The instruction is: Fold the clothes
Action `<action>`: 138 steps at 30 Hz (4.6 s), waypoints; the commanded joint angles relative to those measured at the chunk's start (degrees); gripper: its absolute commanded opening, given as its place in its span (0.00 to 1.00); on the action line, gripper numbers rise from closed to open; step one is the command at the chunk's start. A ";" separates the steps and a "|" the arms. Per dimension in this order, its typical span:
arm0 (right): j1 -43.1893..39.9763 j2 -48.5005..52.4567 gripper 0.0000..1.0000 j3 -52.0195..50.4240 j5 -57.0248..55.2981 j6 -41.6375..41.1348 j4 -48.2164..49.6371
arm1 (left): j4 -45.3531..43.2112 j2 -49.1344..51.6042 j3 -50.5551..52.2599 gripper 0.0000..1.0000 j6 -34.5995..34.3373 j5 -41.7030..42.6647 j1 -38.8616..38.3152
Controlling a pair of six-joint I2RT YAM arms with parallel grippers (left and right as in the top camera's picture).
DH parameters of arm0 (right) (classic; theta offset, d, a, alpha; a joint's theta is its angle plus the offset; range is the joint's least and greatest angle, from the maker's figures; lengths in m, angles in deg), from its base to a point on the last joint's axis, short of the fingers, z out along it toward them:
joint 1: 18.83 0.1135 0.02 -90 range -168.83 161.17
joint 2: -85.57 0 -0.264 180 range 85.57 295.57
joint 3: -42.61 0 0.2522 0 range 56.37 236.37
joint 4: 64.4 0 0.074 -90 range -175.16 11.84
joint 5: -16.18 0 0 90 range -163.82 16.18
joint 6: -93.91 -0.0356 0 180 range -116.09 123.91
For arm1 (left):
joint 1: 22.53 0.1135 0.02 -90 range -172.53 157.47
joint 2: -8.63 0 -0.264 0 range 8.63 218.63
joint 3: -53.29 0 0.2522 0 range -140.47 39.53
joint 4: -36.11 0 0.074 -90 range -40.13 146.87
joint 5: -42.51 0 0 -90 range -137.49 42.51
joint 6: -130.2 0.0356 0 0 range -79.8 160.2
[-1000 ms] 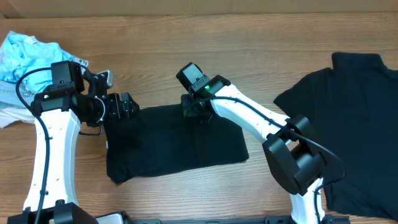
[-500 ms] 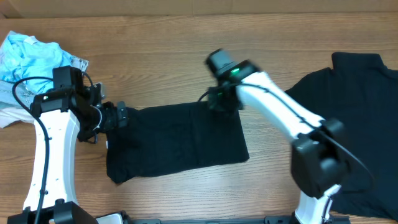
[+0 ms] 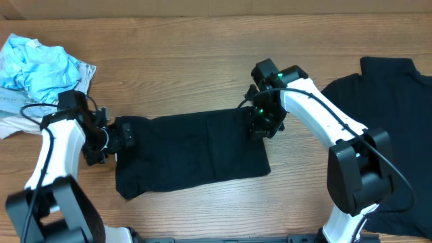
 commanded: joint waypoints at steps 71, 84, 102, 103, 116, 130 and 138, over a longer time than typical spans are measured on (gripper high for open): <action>-18.86 -0.48 0.17 -0.28 4.79 5.09 -3.23 | 15.63 5.66 -29.44 0.63 -19.17 -10.36 -51.19; -15.69 -0.48 0.24 -0.31 4.35 0.83 0.48 | 2.40 5.88 -17.90 0.04 -12.81 -14.78 -43.65; -16.02 -0.48 0.24 -0.31 4.28 1.33 0.81 | 5.01 5.33 -10.27 0.04 -4.96 27.45 -48.72; -16.02 -0.48 0.24 -0.31 4.28 1.33 0.81 | 6.23 5.33 -10.80 0.04 -4.94 25.90 -47.74; -11.69 -0.46 0.44 -0.31 13.53 11.21 0.87 | -4.92 6.21 -15.56 0.16 -1.29 4.11 -36.92; -7.23 -0.24 0.11 -13.11 10.71 6.75 20.28 | -11.91 18.58 -11.61 0.17 -9.35 -7.91 -30.73; -7.65 -3.10 0.11 -14.84 9.46 6.67 19.87 | 6.99 8.79 -26.43 0.42 1.60 -0.94 -27.04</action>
